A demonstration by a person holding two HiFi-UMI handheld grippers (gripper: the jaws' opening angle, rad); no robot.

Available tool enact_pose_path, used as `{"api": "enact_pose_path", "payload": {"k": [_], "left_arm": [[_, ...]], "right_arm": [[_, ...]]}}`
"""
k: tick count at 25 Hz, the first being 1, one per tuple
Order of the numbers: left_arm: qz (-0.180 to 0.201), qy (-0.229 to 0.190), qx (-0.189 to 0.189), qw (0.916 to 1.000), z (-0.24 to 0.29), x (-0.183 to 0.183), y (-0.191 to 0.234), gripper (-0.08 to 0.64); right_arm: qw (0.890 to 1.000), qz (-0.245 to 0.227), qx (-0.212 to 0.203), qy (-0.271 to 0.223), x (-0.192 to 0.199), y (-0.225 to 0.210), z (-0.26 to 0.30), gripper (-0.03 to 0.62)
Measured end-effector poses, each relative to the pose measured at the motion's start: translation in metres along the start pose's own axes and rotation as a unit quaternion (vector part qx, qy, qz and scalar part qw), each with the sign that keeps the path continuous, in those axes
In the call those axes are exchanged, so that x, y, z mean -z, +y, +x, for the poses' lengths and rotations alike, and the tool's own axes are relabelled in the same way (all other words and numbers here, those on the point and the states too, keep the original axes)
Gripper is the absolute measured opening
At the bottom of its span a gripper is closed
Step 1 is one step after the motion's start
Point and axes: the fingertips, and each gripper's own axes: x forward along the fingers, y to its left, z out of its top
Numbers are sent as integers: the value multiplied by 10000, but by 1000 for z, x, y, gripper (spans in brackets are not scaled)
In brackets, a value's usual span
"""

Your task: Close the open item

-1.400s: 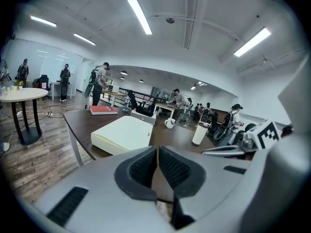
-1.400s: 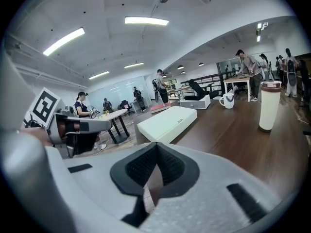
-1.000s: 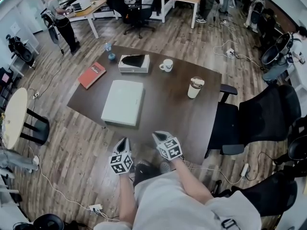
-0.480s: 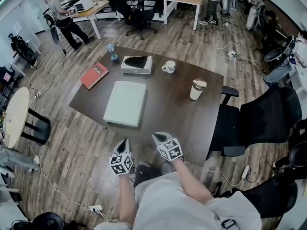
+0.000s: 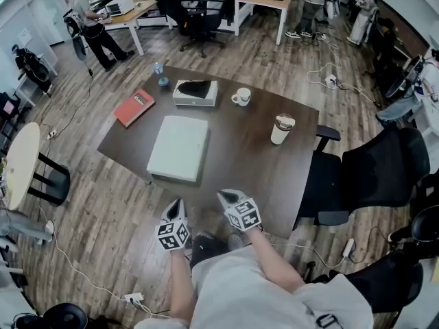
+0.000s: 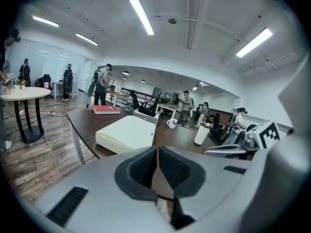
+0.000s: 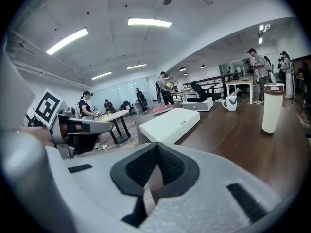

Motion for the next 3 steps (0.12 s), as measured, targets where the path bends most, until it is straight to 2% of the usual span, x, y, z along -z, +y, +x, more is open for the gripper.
{"api": "enact_pose_path", "payload": {"k": [3], "left_arm": [[-10, 7, 3, 10000, 0, 0, 0, 15]], "right_arm": [[10000, 11, 3, 2, 0, 0, -1, 1]]}}
